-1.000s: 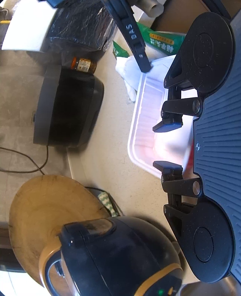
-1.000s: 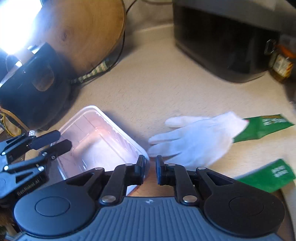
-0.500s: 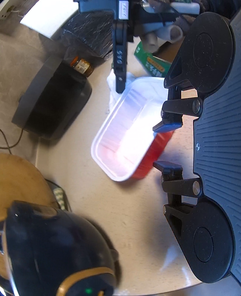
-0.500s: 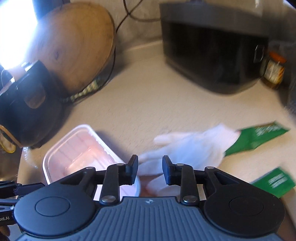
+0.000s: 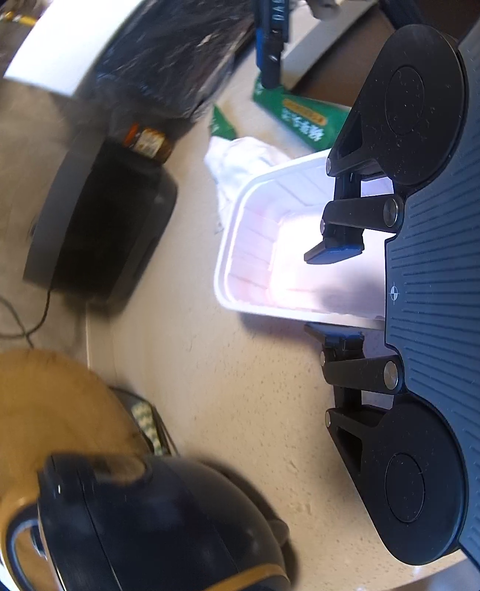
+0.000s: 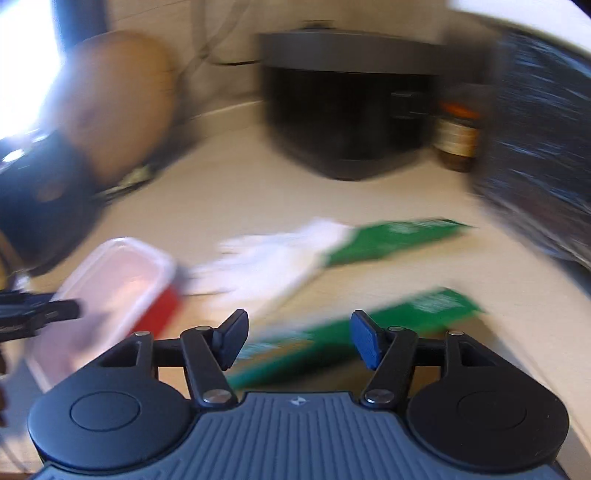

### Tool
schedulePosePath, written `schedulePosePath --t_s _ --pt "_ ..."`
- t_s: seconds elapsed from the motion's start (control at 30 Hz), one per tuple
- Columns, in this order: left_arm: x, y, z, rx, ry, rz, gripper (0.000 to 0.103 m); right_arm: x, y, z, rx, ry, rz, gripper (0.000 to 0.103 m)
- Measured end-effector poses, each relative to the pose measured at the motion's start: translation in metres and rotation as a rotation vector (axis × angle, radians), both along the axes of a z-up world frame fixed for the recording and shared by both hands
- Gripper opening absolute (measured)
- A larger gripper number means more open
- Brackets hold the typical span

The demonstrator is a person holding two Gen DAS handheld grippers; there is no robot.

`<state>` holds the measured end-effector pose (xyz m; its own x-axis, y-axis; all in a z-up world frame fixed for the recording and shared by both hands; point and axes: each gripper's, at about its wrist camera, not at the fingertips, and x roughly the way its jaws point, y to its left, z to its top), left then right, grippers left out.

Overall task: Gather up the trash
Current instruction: 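Position the left tool over the tray rim while the right tool approaches a green packet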

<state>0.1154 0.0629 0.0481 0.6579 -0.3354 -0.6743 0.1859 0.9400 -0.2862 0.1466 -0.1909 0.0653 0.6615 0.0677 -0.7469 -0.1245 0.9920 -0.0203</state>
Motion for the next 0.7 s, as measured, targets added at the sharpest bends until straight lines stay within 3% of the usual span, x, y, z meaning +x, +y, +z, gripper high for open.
schedulePosePath --t_s 0.13,0.37,0.43,0.57,0.7 --pt "0.001 -0.01 -0.001 -0.004 -0.007 -0.047 0.038 0.003 -0.033 -0.008 0.085 0.057 -0.1 0.062" --pt "-0.007 -0.016 -0.001 0.017 -0.011 -0.082 0.037 0.031 -0.045 -0.043 0.199 0.164 -0.197 0.062" --pt "-0.009 -0.014 -0.001 0.025 -0.011 -0.075 0.037 0.035 -0.045 -0.045 0.184 0.132 -0.208 0.062" --pt "-0.008 -0.007 0.002 0.024 -0.021 -0.054 0.037 0.036 -0.038 -0.039 0.049 0.016 -0.235 0.062" --pt "-0.006 -0.006 0.002 0.015 -0.022 -0.051 0.037 0.038 -0.055 -0.032 0.153 0.005 -0.248 0.062"
